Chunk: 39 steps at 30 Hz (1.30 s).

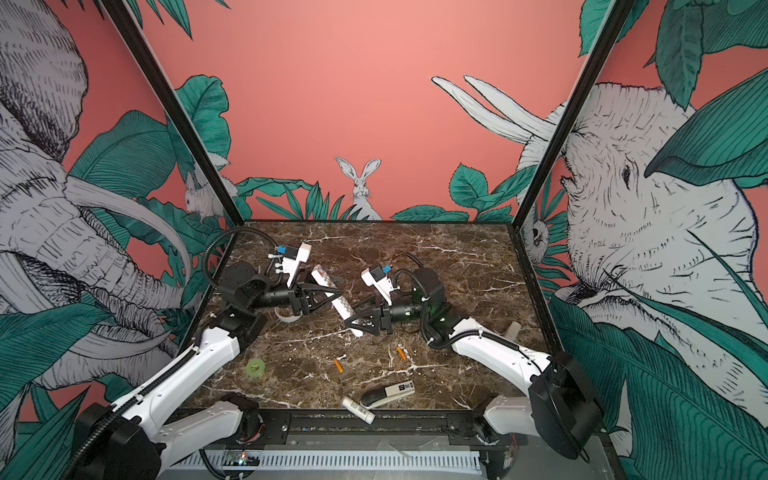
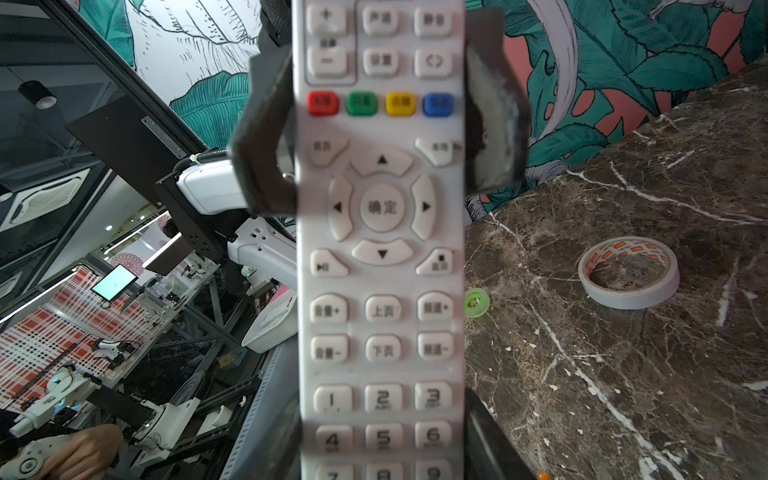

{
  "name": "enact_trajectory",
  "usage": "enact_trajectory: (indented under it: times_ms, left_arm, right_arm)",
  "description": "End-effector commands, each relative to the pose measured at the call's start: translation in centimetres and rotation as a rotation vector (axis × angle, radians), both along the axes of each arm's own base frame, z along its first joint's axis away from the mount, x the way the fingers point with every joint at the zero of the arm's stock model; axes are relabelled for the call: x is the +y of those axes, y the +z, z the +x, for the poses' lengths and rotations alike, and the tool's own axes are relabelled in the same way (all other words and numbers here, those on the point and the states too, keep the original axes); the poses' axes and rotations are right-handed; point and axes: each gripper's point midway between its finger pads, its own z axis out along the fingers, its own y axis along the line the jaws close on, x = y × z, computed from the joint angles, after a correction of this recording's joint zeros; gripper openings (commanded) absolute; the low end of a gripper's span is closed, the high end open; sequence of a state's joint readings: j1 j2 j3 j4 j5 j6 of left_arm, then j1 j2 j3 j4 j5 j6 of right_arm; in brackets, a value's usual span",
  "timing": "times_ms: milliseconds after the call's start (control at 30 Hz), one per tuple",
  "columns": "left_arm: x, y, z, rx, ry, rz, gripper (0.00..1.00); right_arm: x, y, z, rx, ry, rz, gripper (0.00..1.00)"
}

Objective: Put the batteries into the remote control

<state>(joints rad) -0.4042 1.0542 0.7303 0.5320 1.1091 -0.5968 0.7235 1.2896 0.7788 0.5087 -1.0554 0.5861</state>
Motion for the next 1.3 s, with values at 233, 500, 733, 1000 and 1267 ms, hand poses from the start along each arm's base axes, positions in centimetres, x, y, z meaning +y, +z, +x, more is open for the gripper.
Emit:
enact_trajectory:
  times_ms: [233, 500, 733, 1000, 1267]
  left_arm:
    - [0.1, -2.2, 4.4, 0.03, 0.198, 0.111, 0.27]
    - [0.3, -4.6, 6.5, 0.138, 0.284, 0.182, 0.24]
    - [0.5, -5.4, 6.5, 0.151, 0.297, 0.207, 0.24]
    - [0.4, -5.4, 6.3, 0.152, 0.283, 0.215, 0.24]
    - [0.1, -5.4, 6.1, 0.159, 0.251, 0.205, 0.25]
  right_arm:
    - [0.0, -2.8, 2.5, -0.017, -0.164, -0.139, 0.72]
    - [0.2, -5.4, 5.3, -0.175, -0.407, -0.382, 0.75]
    - [1.1, -7.1, 7.0, -0.258, -0.49, -0.53, 0.58]
    - [1.5, -7.2, 7.6, -0.304, -0.534, -0.57, 0.35]
    - [1.6, -6.6, 7.0, -0.291, -0.51, -0.554, 0.17]
